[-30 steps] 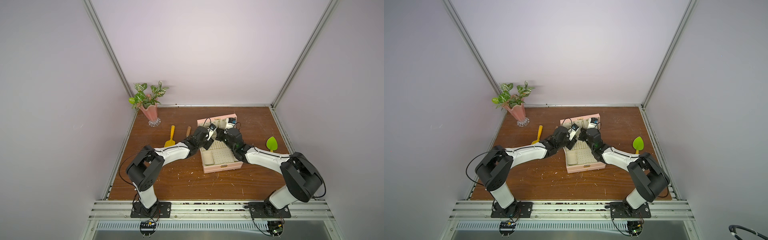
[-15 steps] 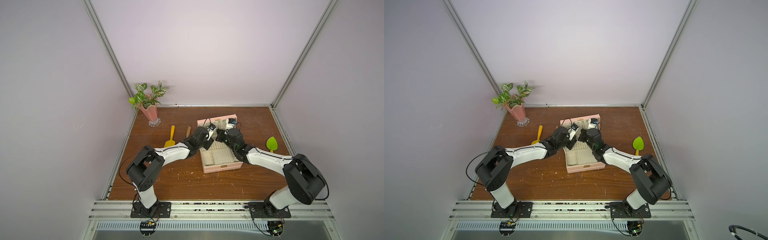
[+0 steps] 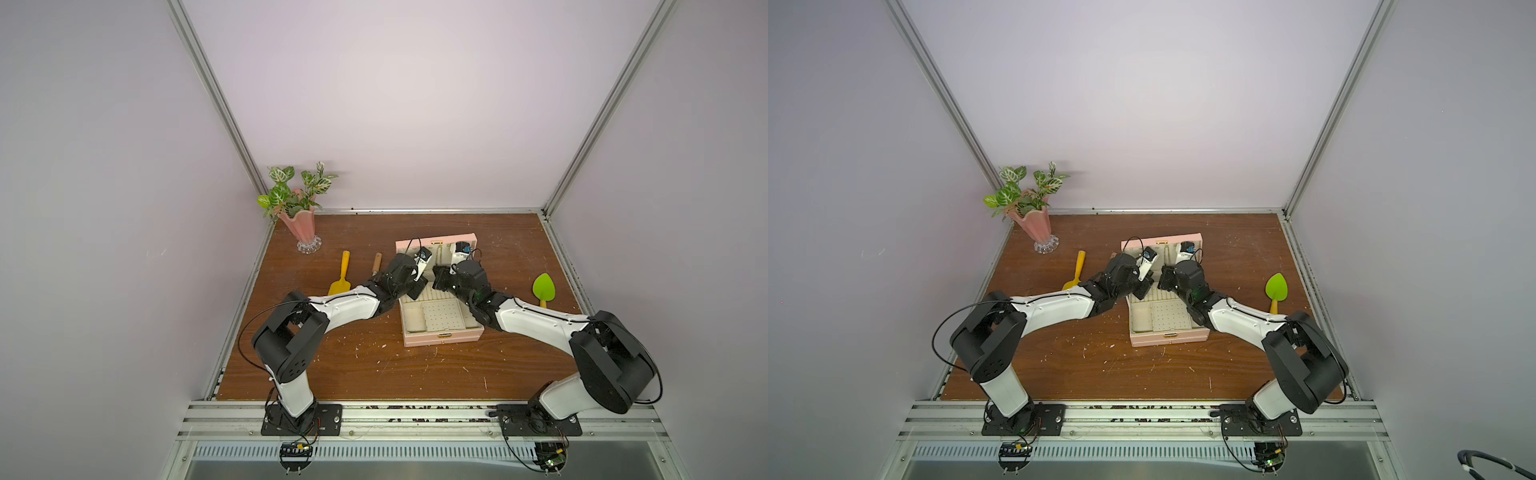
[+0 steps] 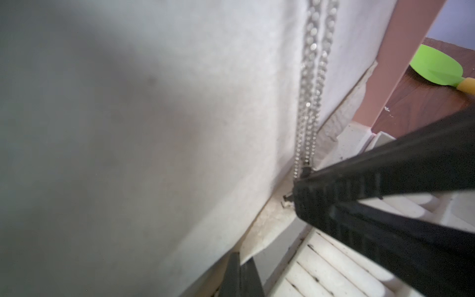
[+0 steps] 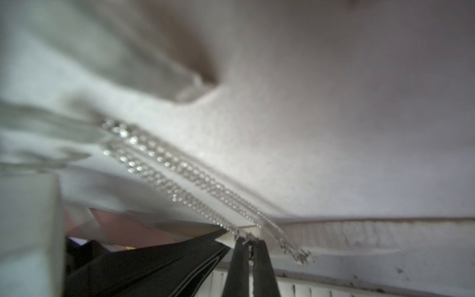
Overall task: Put jewelry chain into jewelry box
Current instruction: Adjust the necklace in the storage slot.
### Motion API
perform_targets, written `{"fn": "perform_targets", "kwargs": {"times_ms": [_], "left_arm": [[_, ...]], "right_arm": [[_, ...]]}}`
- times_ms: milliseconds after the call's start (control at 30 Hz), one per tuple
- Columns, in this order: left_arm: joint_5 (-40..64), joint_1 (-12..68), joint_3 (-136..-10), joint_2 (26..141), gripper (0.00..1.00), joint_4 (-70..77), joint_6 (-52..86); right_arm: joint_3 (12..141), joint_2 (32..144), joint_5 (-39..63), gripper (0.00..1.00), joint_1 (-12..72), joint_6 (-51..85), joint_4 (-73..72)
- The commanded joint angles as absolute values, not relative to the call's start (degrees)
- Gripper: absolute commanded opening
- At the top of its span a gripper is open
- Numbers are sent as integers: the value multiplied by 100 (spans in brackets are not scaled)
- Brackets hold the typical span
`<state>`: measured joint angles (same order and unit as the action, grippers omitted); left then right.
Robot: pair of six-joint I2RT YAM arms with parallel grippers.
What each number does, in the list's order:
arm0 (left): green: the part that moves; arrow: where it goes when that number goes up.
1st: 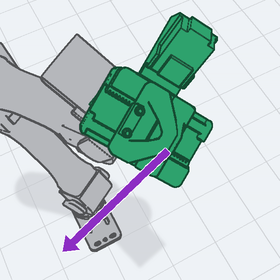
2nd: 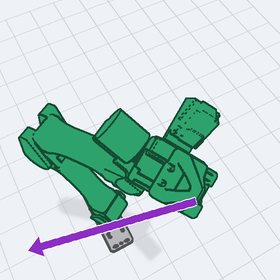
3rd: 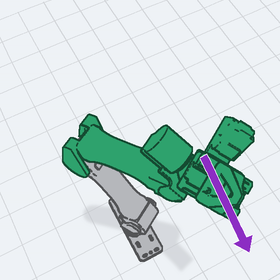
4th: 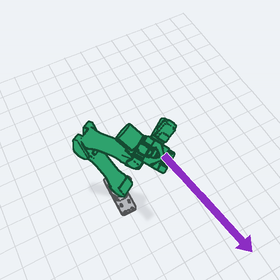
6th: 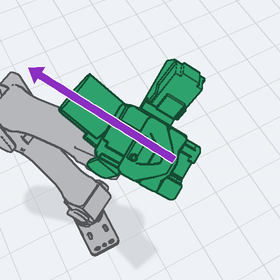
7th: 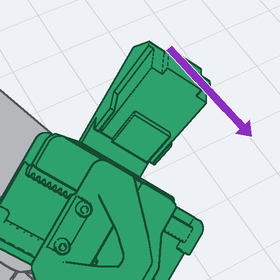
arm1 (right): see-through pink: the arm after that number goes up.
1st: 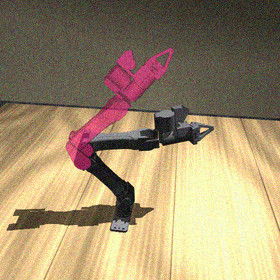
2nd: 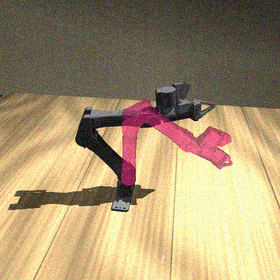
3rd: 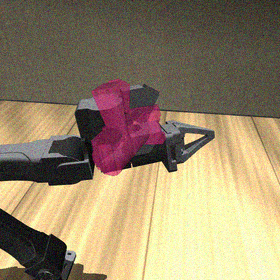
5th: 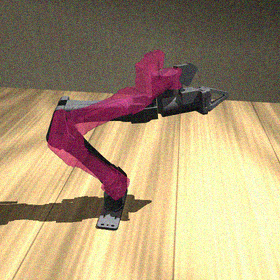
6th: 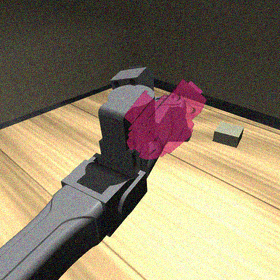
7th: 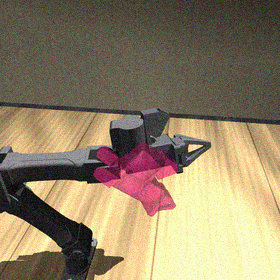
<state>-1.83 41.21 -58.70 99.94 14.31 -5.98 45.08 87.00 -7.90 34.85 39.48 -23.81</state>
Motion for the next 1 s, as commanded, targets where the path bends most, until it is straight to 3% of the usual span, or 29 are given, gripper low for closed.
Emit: {"fn": "perform_targets", "kwargs": {"times_ms": [0, 933, 967], "left_arm": [[27, 4096, -5817, 9870, 1, 1791, -420], [-69, 4096, -5801, 9914, 1, 1881, -377], [-70, 4096, -5798, 9907, 1, 1881, -378]], "right_arm": [[4452, 8668, -771, 0, 3459, 3985, -2465], [4282, 8498, -536, 0, 3462, 4007, -2426], [4281, 8468, -547, 4, 3463, 3989, -2421]]}}
